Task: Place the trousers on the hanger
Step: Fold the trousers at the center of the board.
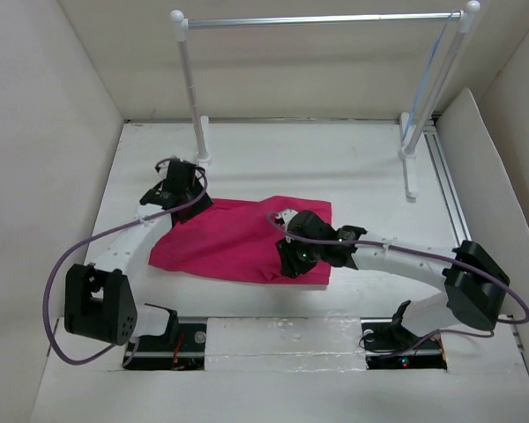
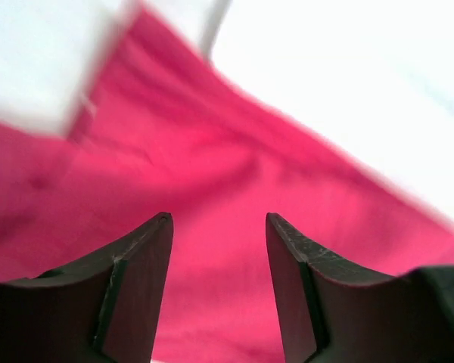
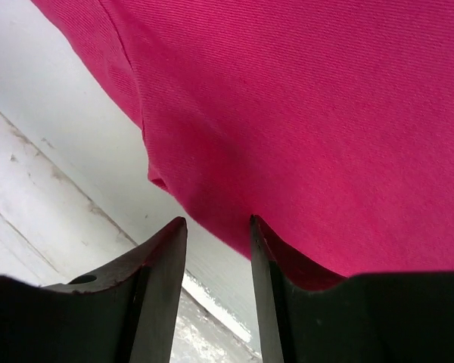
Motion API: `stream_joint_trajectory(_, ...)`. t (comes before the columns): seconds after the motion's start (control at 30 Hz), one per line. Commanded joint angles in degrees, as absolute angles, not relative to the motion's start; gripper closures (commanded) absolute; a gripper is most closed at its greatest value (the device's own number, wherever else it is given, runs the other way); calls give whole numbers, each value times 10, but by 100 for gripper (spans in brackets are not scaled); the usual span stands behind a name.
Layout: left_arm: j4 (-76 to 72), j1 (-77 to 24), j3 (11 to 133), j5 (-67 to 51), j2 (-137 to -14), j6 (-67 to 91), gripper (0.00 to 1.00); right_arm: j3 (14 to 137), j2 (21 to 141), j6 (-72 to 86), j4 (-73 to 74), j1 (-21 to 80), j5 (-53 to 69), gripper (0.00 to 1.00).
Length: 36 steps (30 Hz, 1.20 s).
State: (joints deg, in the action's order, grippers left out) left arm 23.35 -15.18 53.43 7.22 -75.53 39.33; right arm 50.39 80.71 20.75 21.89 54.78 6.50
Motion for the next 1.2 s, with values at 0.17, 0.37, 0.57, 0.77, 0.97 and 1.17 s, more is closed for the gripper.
stream_joint_trajectory(0.17,252,-100,580,73,-845,331,49,484,832,199,150,556,91,54)
stream_joint_trajectory(0.37,274,-84,486,141,-767,373,50,447,836,204,140,556,91,49)
stream_joint_trajectory(0.57,280,-50,447,83,-727,380,46,408,833,215,120,556,102,49)
stream_joint_trajectory(0.77,303,-122,440,82,-708,428,47,402,840,208,120,551,98,49)
stream_joint_trajectory(0.97,273,-76,409,53,-736,432,40,412,839,207,120,546,97,49)
stream_joint_trajectory(1.17,242,-76,380,35,-829,477,41,422,831,199,131,533,95,49)
